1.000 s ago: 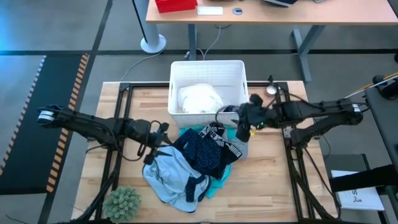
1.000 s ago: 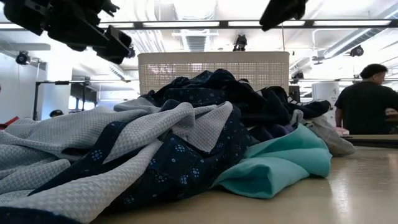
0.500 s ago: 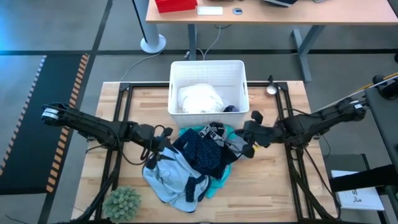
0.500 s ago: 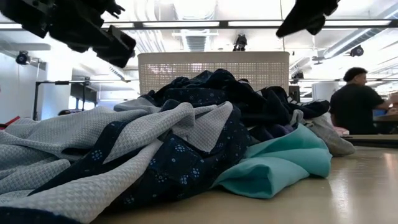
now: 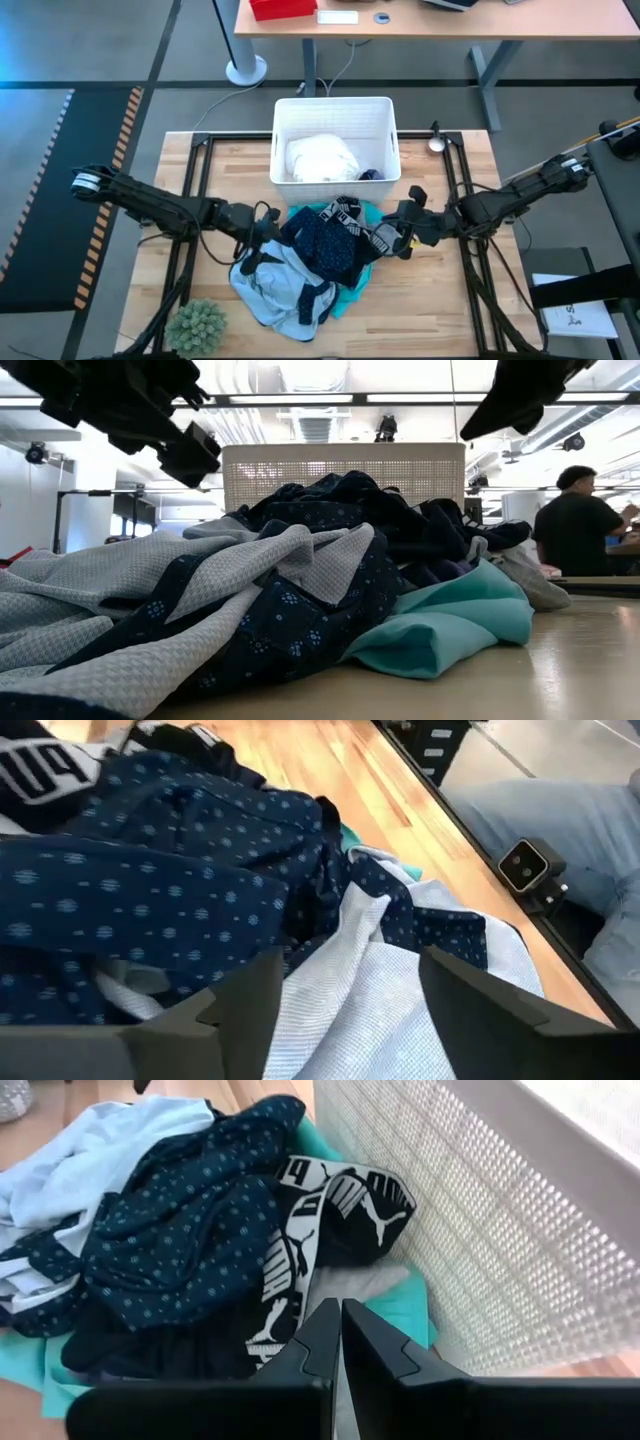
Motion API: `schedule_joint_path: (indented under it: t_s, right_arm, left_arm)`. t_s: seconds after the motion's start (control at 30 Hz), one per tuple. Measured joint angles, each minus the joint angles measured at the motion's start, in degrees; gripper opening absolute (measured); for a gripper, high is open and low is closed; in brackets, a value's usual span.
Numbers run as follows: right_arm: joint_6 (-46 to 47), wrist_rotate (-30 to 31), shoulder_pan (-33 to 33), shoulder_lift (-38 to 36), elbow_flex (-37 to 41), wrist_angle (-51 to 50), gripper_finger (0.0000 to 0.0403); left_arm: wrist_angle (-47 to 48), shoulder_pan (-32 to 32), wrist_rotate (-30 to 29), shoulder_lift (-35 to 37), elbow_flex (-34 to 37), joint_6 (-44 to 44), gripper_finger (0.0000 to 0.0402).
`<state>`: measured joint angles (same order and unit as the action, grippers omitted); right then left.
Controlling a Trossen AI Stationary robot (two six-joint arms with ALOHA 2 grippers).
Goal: Sort clothes
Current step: Put the blue polo shirt into the white bin
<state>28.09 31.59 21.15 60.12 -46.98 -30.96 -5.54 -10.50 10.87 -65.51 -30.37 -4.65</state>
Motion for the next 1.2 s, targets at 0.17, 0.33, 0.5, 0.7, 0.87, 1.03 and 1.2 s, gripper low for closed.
schedule_joint_path:
  t_s: [0.17,0.33,0.5,0.7,0.87,1.03,1.2]
  right_arm:
    - [0.73,0.0,0.17,0.02,0.41,0.07,0.0]
    - [0.98,0.07,0.71,0.04,0.42,0.17,0.0]
    - [1.41,0.07,0.76,0.04,0.42,0.24,0.0]
    - [1.47,0.08,0.74,0.04,0.44,0.34,0.0]
    - [1.47,0.08,0.76,0.04,0.42,0.43,0.0]
    - [0.31,0.01,0.74,0.07,0.44,1.6,0.0]
    - [-3.97,-1.63,0.74,0.04,0.42,2.97,0.0]
  left_arm:
    - [-1.17,-1.17,-0.05,-3.78,0.02,2.85,0.0258]
    - [-2.16,-1.38,-1.4,-6.92,0.02,4.09,0.0258]
    - [-2.51,-1.46,-1.42,-9.19,0.04,4.6,0.0245]
    - [-3.61,-1.51,-1.61,-11.61,0.07,5.36,0.0239]
    - [-6.36,-1.51,-3.48,-12.87,0.09,5.66,0.0249]
    - [-6.38,-1.51,-3.5,-12.52,-0.73,5.6,0.0253]
    - [-6.27,-1.57,-3.48,-12.29,-2.65,4.92,0.0245]
